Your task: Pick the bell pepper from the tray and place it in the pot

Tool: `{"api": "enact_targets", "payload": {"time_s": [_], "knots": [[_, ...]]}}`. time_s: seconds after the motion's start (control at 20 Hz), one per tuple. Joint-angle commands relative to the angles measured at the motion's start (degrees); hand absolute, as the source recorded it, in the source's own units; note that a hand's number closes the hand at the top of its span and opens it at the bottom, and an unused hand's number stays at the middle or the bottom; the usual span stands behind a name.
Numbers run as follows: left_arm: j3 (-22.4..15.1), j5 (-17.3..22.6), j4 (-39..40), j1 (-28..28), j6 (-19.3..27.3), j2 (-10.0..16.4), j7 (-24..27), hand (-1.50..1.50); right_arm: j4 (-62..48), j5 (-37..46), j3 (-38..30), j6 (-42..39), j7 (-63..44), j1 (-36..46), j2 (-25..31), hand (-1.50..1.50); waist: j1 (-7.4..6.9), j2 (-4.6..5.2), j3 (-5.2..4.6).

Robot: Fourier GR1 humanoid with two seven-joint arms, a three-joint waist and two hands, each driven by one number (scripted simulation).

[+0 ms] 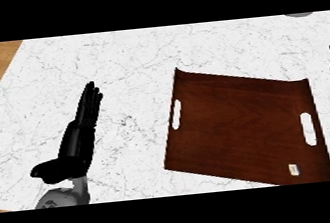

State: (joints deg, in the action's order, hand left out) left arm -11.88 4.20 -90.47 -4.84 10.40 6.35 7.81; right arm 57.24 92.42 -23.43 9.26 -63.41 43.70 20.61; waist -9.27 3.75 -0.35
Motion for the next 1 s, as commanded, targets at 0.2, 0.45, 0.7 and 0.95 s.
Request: {"api": "enact_targets", "payload": {"time_s": [0.2, 0.45, 0.7, 0.95], "knots": [[0.60, -0.34, 1.21, -2.44, 0.54, -0.26, -0.96, 0.00, -11.03, 12.49, -4.28, -4.80, -17.49, 11.08, 4.32, 1.50, -0.06, -0.40, 0.24], [0.63, 0.03, 1.38, -2.20, 0.46, -0.49, -1.56, 0.00, -15.75, 17.96, -7.14, -4.70, -21.33, 13.26, 4.11, 1.50, 0.92, -0.63, 0.37], [1.33, -0.09, 2.08, -1.86, 0.99, -0.43, -1.59, 0.00, -17.03, 22.55, -11.52, -4.59, -21.78, 15.41, 2.88, 1.50, 2.83, -1.33, 0.39], [2.95, 0.34, 1.44, -0.20, 1.30, 0.47, -1.12, 0.00, -17.38, 25.89, -15.70, -4.38, -21.80, 14.70, 2.83, 1.50, 4.67, -2.16, 0.38]]}}
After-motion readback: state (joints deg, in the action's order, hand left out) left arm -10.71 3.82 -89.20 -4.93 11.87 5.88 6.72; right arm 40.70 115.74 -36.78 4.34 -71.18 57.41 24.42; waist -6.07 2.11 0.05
